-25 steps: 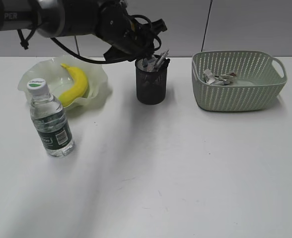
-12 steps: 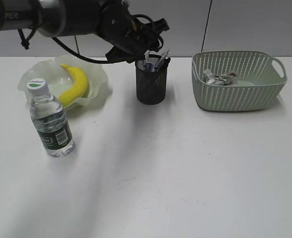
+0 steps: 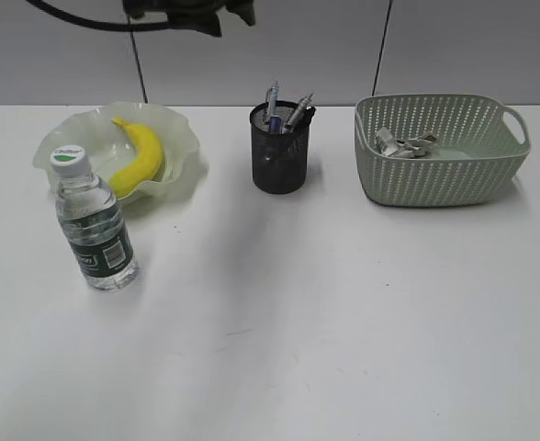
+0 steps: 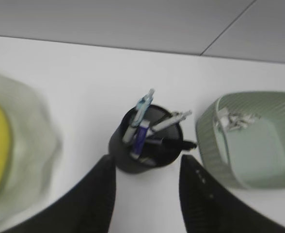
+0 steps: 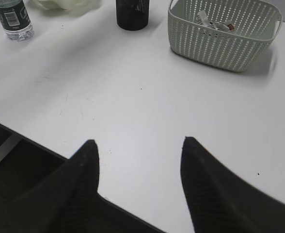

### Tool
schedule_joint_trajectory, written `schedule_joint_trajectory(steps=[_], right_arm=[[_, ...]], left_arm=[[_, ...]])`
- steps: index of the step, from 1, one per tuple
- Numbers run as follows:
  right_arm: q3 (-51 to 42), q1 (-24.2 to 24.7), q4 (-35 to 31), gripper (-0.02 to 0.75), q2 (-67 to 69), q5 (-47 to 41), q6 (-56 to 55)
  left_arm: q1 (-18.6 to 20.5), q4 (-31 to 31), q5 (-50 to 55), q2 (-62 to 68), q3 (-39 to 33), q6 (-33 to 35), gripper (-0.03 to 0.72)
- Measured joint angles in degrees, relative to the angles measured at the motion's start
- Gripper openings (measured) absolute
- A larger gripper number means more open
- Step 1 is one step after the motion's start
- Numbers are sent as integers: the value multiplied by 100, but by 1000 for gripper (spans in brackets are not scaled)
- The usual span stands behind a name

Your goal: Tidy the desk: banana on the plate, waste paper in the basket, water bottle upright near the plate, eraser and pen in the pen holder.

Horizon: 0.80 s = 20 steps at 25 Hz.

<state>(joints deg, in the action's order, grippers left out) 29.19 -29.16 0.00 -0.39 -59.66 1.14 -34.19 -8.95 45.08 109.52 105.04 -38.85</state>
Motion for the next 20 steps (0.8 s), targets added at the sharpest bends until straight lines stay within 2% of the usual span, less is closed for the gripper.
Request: schedule_joint_trajectory(steps=[6,10,16,20], right_arm=[[0,0,-63,430,0,6,0],[0,0,-63,430,0,5,0],[0,0,-63,430,0,5,0],[0,0,-63,430,0,5,0]], left_arm=[[-276,-212,2145,-846,0,1253,323],[-691,-472,2428,-1502,-322,1618,288],[-1435,-471,2441,-3009,-1630,1717,246],[-1607,-471,2455,-4369,-2901,1722,246]])
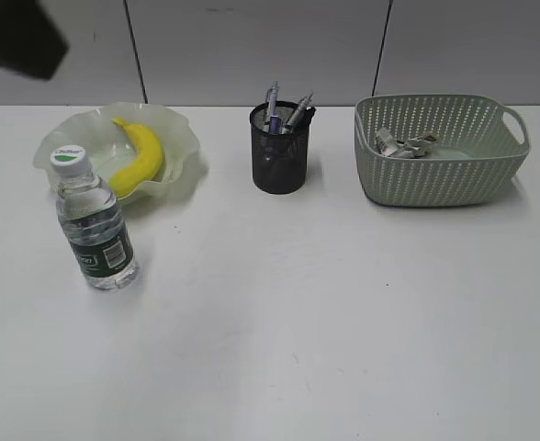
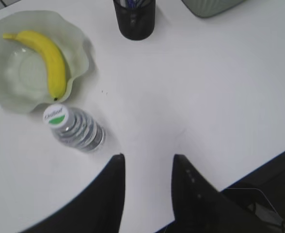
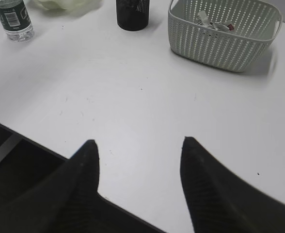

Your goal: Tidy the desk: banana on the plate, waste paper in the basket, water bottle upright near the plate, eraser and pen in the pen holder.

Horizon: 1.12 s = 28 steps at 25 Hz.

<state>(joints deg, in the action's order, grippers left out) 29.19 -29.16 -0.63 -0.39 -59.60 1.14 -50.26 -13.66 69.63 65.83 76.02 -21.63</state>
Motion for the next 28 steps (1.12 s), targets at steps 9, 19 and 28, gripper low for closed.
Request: schedule_joint_trajectory(steps=[9,19,28], right_arm=[[0,0,0,430,0,0,0],[0,0,1,430,0,11,0],[0,0,6,430,-13,11,0]], left_arm=[[0,91,47,-4059,-2423,147,244],[0,866,-292,-6551,-4132,1006,244],[-6,964,-859,-6385,-4514,1071,242]])
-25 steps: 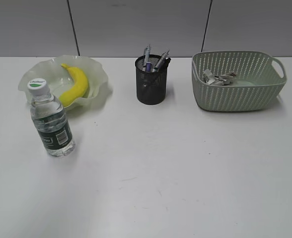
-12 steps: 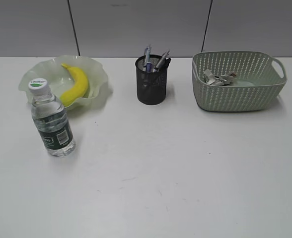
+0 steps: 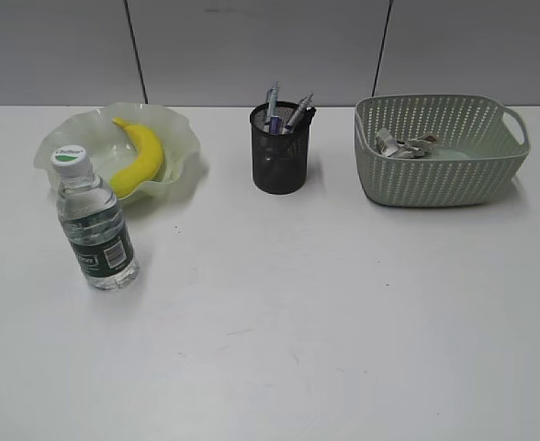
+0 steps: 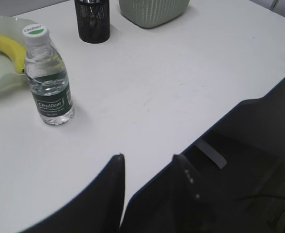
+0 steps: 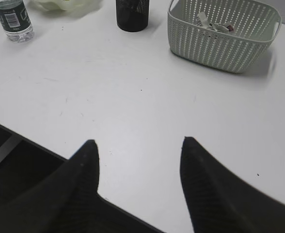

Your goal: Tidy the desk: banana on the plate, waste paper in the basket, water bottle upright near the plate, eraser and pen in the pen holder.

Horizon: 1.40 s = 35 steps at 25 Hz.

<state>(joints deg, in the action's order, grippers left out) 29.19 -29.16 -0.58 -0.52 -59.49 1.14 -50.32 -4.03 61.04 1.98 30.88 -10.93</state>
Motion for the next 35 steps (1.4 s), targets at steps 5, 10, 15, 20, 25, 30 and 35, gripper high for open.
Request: schedule_joint_trajectory(steps=[5,10,15,20,25,30,35], right_arm=[[0,27,0,430,0,0,0],[0,794,0,430,-5,0,0],[0,2107,0,430,-5,0,0],[0,2549,0,430,-5,0,0],[0,2551,0,430,-5,0,0],[0,2551,0,430,-5,0,0],[0,2551,0,430,-5,0,0]], left_arm=[[0,2,-20,0,0,0,242],[0,6,-20,0,0,4,242],[8,6,-20,0,0,4,242],[904,8,-20,0,0,4,242],[2370,8,-20,0,0,4,242],[3602,8,-24,-87,0,4,242],[4233,8,-27,-225,0,11,242]])
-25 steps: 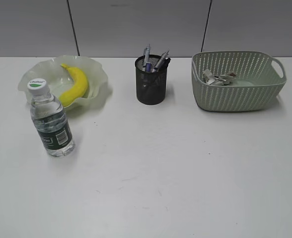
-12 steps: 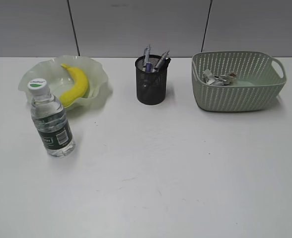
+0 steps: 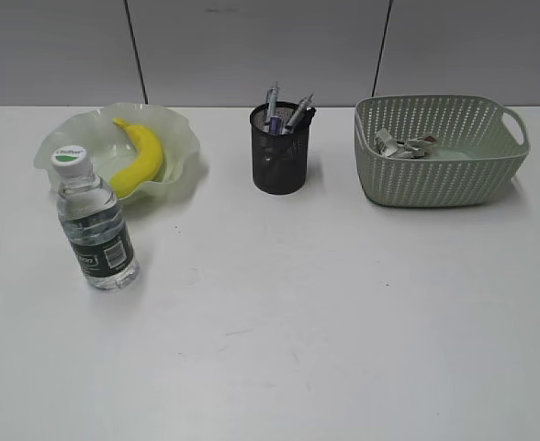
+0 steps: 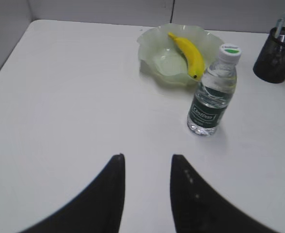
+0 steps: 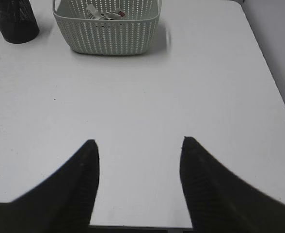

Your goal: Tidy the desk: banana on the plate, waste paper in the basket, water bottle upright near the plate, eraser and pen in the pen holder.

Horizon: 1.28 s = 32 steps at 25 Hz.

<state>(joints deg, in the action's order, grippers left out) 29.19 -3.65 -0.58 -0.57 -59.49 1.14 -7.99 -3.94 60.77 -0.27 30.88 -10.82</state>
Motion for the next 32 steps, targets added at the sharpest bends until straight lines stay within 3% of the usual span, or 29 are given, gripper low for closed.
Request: schedule_joint_trajectory(steps=[4,15,32], right_arm=[[0,0,0,430,0,0,0],[0,36,0,430,0,0,0],[0,36,0,430,0,0,0]], left_arm=[[228,0,0,-4,0,5,242],[407,0,0,-4,0,6,242],[416,0,0,-4,0,6,240]])
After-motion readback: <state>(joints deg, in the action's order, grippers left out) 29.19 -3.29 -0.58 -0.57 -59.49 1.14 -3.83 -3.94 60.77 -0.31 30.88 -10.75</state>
